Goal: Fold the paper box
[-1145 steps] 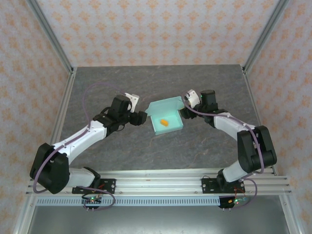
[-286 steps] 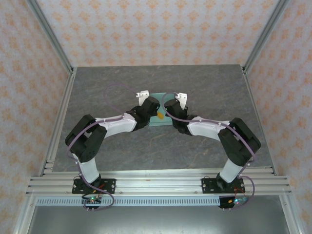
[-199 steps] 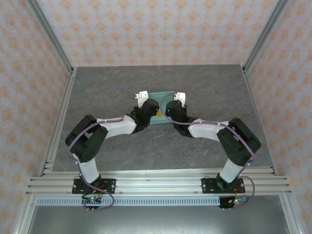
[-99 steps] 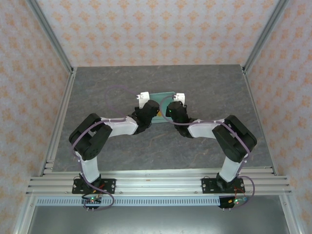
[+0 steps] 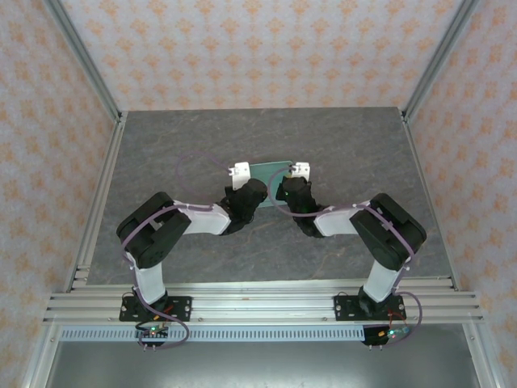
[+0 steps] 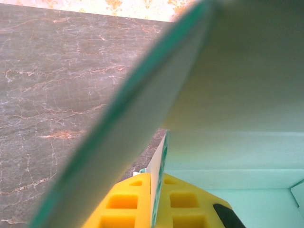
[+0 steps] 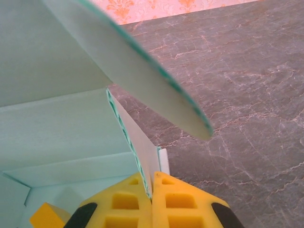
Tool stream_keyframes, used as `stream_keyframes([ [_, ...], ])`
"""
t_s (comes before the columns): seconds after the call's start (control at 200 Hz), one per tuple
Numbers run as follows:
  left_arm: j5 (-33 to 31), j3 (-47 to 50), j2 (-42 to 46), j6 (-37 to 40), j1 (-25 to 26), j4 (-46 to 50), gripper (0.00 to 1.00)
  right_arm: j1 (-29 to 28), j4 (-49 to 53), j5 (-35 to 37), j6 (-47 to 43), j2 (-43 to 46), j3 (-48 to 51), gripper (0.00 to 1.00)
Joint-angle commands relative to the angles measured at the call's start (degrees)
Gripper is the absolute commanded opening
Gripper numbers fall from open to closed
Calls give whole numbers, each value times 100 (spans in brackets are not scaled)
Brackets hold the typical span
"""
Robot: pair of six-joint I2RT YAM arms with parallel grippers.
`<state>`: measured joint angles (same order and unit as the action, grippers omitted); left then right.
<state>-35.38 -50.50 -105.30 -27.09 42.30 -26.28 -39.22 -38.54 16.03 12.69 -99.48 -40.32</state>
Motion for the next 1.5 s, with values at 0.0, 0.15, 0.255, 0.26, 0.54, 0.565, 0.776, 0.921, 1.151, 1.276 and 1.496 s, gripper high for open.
stream_keyframes([
  [0.0,-414,211,-157,-176,30,68,5,-20,372,98,597,25,157,0],
  [0.15,-470,229,-150,-206,50,156,5,-24,1038,58,1257,142,-3,0],
  [0.255,-507,247,-140,-224,59,167,5,-48,1226,77,1416,175,-56,0],
  [0.26,-506,249,-140,-221,59,167,5,-49,1226,81,1409,175,-56,0],
  [0.54,-668,393,-202,-253,142,-31,6,-57,909,135,1157,123,208,0],
  [0.565,-680,405,-202,-265,146,-35,6,-58,887,133,1153,131,244,0],
  [0.776,-785,501,-313,-321,203,-143,6,-61,805,45,1312,70,374,0],
  [0.921,-878,523,-369,-321,282,-156,6,-64,805,6,1480,62,443,1],
  [1.151,-936,609,-353,-322,296,-171,6,-66,1133,26,1647,196,396,1],
  [1.276,-966,620,-378,-319,313,-162,6,-59,1196,-31,1781,162,416,1],
  [1.496,-1071,682,-589,-523,397,-179,6,-63,907,-50,1869,53,685,1],
])
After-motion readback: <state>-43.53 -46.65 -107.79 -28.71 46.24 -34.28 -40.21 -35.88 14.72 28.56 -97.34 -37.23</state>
